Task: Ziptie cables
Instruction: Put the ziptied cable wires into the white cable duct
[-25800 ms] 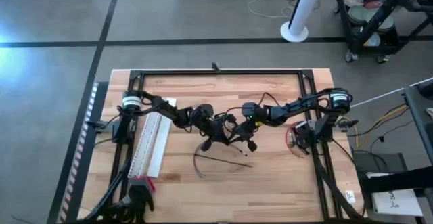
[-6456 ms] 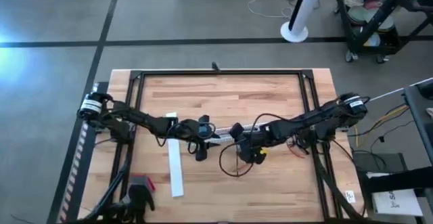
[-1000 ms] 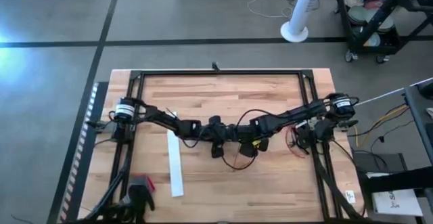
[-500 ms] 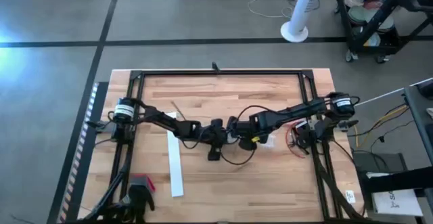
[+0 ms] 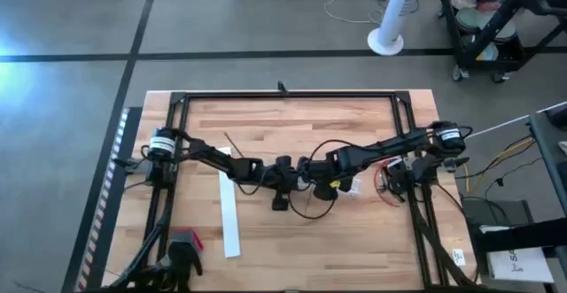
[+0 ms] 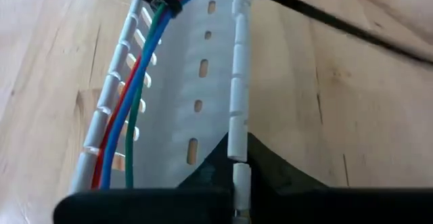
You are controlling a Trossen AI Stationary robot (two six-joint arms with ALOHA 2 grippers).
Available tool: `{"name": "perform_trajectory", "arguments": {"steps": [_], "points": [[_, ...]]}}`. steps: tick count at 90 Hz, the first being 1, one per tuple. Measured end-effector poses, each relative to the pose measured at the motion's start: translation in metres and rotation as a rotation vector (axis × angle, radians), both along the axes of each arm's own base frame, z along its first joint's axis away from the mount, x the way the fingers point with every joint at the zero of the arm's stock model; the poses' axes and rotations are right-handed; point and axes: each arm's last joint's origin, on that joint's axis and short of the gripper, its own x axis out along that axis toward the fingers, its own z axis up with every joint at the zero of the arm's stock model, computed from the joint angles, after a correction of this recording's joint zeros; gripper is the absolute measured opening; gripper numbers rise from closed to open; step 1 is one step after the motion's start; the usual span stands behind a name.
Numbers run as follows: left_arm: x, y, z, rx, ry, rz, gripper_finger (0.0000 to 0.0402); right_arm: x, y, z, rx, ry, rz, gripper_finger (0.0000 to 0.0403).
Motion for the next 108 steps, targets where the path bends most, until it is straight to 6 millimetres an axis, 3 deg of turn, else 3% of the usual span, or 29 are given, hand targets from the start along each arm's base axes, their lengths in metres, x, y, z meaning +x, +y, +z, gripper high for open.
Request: {"name": "perform_trajectory", "arguments": {"steps": [17, 79, 108], "points": [[0.001, 0.000, 0.001, -0.004, -0.003, 0.004, 0.0000, 0.000, 0.003, -0.009, -0.003, 0.024, 0.008, 0.0000], [0.001, 0.001, 0.002, 0.000, -0.009, 0.012, 0.0000, 0.008, 0.009, -0.014, 0.004, -0.011, -0.004, 0.0001], [0.001, 0.002, 0.002, -0.003, -0.012, 0.016, 0.0000, 0.007, 0.013, -0.012, -0.027, -0.015, 0.002, 0.0093]]}}
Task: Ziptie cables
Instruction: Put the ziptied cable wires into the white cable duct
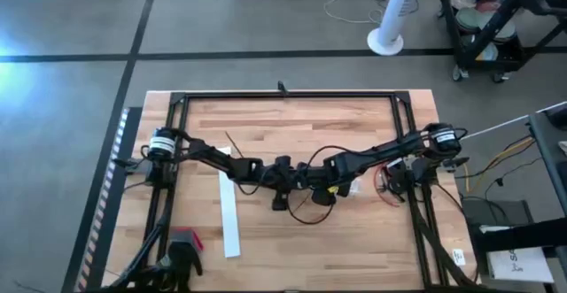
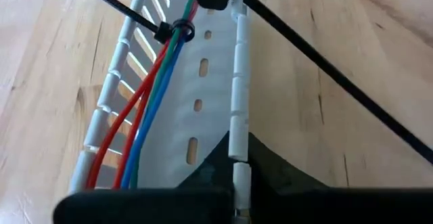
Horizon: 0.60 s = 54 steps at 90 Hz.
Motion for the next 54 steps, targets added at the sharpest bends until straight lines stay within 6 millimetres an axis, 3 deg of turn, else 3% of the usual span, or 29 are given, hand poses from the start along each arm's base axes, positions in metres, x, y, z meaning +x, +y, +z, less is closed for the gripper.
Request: {"name": "perform_trajectory", "arguments": {"steps": [11, 26, 54], "points": [[0.000, 0.000, 0.000, -0.005, -0.003, 0.005, 0.0000, 0.001, 0.004, 0.005, -0.083, -0.014, -0.015, 0.0123], [0.002, 0.001, 0.001, -0.008, -0.014, 0.010, 0.0000, 0.000, 0.015, 0.025, -0.058, -0.049, -0.020, 0.0143], [0.001, 0.001, 0.001, -0.018, -0.012, 0.021, 0.0000, -0.002, 0.026, 0.028, 0.066, -0.055, -0.145, 0.0133]]}}
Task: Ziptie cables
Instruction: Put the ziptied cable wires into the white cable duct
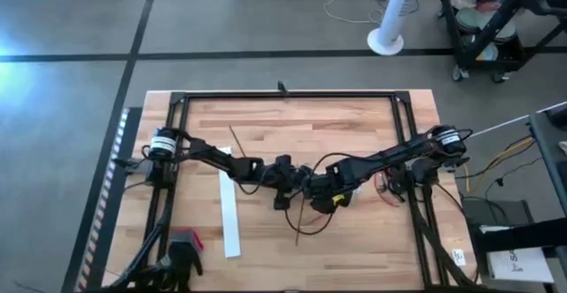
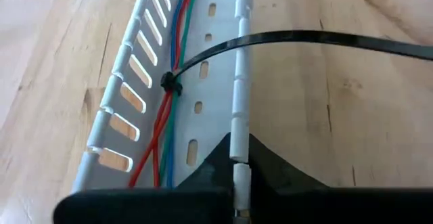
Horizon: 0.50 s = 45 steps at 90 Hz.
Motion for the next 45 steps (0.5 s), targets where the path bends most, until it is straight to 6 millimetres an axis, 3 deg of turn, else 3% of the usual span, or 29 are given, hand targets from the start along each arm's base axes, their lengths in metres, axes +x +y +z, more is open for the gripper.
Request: {"name": "perform_trajectory", "arguments": {"steps": [29, 45], "points": [[-0.002, 0.000, 0.000, -0.003, 0.001, 0.002, 0.0000, 0.007, -0.009, -0.003, 0.036, -0.054, -0.001, 0.0094], [-0.006, 0.000, 0.002, -0.004, 0.015, 0.003, 0.0000, 0.010, -0.014, -0.006, 0.103, -0.087, -0.109, 0.0074]]}}
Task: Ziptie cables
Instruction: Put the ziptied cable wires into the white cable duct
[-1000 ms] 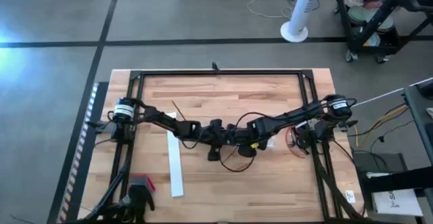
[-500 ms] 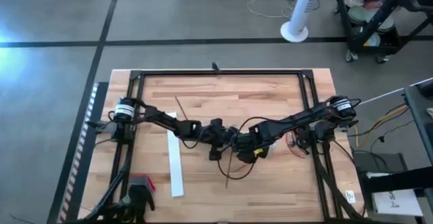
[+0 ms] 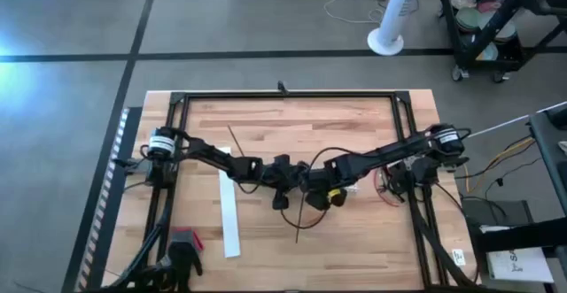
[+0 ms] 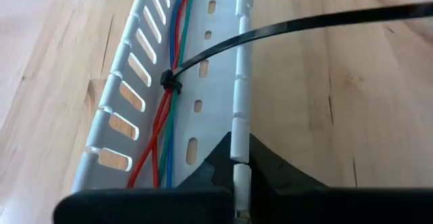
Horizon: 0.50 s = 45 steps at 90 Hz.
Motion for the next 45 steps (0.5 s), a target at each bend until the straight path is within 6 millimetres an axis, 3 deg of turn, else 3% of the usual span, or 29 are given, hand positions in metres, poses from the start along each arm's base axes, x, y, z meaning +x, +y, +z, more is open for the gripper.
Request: {"name": "perform_trajectory", "arguments": {"steps": [24, 45], "points": [[-0.011, 0.001, -0.006, -0.069, -0.141, 0.015, 0.0000, -0.022, 0.001, -0.009, 0.115, -0.064, -0.199, 0.0051], [-0.015, 0.002, -0.009, -0.080, -0.166, 0.021, 0.0000, -0.054, 0.020, -0.024, 0.081, -0.506, -0.203, 0.0043]]}}
